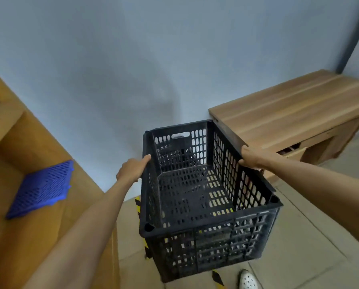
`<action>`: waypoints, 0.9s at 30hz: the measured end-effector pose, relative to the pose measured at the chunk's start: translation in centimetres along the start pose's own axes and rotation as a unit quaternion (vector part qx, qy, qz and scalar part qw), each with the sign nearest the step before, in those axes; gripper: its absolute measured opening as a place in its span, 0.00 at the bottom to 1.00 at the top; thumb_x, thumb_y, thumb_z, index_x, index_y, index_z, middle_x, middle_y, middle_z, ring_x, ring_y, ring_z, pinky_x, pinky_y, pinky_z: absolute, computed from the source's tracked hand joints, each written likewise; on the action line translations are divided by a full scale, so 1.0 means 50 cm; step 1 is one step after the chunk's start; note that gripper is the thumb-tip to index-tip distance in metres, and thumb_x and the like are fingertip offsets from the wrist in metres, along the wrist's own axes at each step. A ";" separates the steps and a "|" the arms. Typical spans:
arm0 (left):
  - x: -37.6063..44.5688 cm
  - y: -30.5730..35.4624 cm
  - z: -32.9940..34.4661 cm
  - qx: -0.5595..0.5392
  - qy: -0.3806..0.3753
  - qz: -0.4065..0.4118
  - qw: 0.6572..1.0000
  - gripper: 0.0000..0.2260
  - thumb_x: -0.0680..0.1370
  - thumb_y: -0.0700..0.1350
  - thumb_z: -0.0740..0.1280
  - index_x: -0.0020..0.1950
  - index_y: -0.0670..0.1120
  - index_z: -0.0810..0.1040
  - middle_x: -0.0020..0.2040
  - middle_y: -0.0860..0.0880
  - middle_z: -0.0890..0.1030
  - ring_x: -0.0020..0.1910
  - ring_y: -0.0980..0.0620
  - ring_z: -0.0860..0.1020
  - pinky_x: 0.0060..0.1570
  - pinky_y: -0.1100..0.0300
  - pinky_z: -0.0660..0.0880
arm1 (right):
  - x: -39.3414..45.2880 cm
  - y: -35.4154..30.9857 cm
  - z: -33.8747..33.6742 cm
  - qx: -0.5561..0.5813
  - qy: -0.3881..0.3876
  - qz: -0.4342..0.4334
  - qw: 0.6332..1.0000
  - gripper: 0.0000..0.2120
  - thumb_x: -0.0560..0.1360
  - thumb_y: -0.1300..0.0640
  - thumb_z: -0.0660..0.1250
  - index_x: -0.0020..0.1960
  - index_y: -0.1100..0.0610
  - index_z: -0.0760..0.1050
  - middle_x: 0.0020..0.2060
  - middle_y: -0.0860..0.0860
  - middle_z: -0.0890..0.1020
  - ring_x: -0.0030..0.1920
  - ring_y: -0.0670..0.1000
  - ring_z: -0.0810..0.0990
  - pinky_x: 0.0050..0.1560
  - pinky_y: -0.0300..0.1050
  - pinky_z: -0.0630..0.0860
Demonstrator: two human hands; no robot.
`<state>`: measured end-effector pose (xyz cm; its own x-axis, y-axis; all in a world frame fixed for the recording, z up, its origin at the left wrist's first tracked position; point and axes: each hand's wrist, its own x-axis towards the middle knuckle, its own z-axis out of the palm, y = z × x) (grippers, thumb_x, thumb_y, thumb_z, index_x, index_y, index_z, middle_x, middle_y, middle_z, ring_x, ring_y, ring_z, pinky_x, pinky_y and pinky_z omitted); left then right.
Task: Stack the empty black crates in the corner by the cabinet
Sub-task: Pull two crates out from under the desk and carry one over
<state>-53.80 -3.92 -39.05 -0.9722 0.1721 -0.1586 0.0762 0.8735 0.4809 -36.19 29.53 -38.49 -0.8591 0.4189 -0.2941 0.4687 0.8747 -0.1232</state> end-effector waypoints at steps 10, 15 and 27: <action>0.263 0.015 -0.013 0.016 0.032 -0.084 0.996 0.36 0.74 0.74 0.48 0.34 0.43 0.72 0.33 0.45 0.79 0.34 0.45 0.80 0.46 0.51 0.77 | 0.369 -0.055 -0.100 -0.063 -0.001 -0.120 0.991 0.16 0.78 0.48 0.61 0.53 0.62 0.73 0.46 0.56 0.78 0.43 0.55 0.77 0.49 0.52 0.79; 0.353 0.026 -0.006 0.024 0.040 -0.095 0.994 0.39 0.76 0.72 0.47 0.39 0.39 0.78 0.36 0.45 0.82 0.37 0.46 0.80 0.43 0.53 0.75 | 0.501 -0.081 -0.125 -0.078 0.003 -0.127 0.989 0.17 0.79 0.47 0.60 0.57 0.60 0.69 0.48 0.54 0.77 0.45 0.55 0.77 0.50 0.54 0.79; 0.641 -0.017 -0.070 0.103 0.014 -0.049 0.993 0.33 0.80 0.66 0.47 0.39 0.43 0.78 0.37 0.46 0.82 0.43 0.46 0.81 0.48 0.52 0.72 | 0.707 -0.218 -0.120 -0.076 0.019 -0.099 0.992 0.16 0.78 0.47 0.61 0.55 0.59 0.69 0.45 0.53 0.76 0.42 0.54 0.75 0.44 0.49 0.76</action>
<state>-85.78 -0.73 -41.52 -0.9829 0.0709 -0.1700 0.0212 0.9604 0.2779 -72.90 36.27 -41.84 -0.9398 0.2417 -0.2414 0.2560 0.9662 -0.0291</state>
